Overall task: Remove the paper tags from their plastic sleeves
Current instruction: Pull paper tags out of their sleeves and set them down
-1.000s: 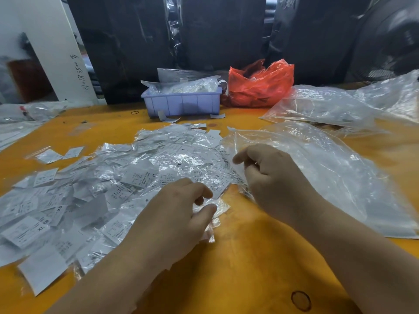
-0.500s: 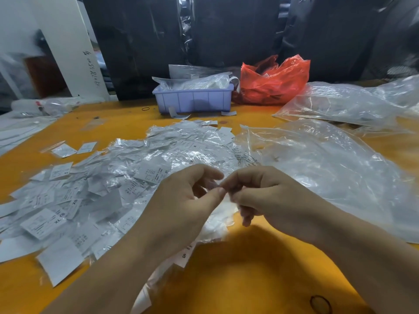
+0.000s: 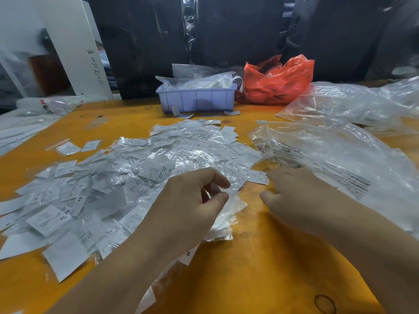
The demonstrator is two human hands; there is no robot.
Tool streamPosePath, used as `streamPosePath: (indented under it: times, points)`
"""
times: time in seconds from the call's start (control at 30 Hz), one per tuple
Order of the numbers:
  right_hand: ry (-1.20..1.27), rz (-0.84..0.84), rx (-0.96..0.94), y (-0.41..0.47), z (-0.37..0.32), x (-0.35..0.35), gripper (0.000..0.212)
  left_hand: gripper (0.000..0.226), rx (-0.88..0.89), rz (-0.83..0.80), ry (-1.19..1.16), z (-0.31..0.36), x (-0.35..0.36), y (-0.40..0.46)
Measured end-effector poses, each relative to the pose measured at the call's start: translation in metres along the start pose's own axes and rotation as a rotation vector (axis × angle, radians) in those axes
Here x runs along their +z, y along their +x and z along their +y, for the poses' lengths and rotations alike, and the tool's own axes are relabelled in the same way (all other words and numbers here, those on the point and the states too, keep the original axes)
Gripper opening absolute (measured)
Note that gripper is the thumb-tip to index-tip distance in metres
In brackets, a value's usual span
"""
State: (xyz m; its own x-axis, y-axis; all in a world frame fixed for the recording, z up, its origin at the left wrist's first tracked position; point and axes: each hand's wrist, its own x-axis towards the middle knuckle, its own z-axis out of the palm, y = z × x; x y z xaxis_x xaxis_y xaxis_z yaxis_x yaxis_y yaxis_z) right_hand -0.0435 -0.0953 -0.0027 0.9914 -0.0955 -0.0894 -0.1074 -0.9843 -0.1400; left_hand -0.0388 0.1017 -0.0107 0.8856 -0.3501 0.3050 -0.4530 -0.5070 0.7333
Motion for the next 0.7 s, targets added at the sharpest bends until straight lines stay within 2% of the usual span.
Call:
streamPosePath:
  times: [0.07,0.17,0.27,0.47,0.53,0.63,0.7]
  points:
    - [-0.035,-0.059,0.012,-0.0003,0.0004,0.0011,0.030,0.013,-0.001,-0.009,0.003,0.0001,0.0001,-0.0002]
    - [-0.042,-0.148,-0.001,-0.0014,0.0005,0.0062,0.051,0.014,-0.005,-0.020,0.003,0.0006,0.0016,-0.0006]
    - [-0.037,-0.131,-0.017,0.0000,0.0014,0.0096,0.068,0.012,-0.009,-0.033,0.006,0.0009,0.0028,-0.0004]
    - [0.016,-0.131,-0.016,0.0064,0.0051,0.0101,0.080,0.013,-0.023,-0.044,0.007,-0.0007,0.0039,-0.0006]
    - [0.031,-0.130,-0.038,0.0047,0.0058,0.0100,0.074,0.014,-0.020,-0.045,0.005,-0.0011,0.0047,-0.0006]
    - [0.082,-0.003,-0.092,0.0057,0.0040,0.0095,0.039,0.013,-0.016,-0.040,0.006,-0.0018,0.0052,-0.0002]
    - [0.105,0.050,-0.111,0.0085,0.0027,0.0095,0.035,0.014,-0.017,-0.041,0.006,-0.0020,0.0056,-0.0002]
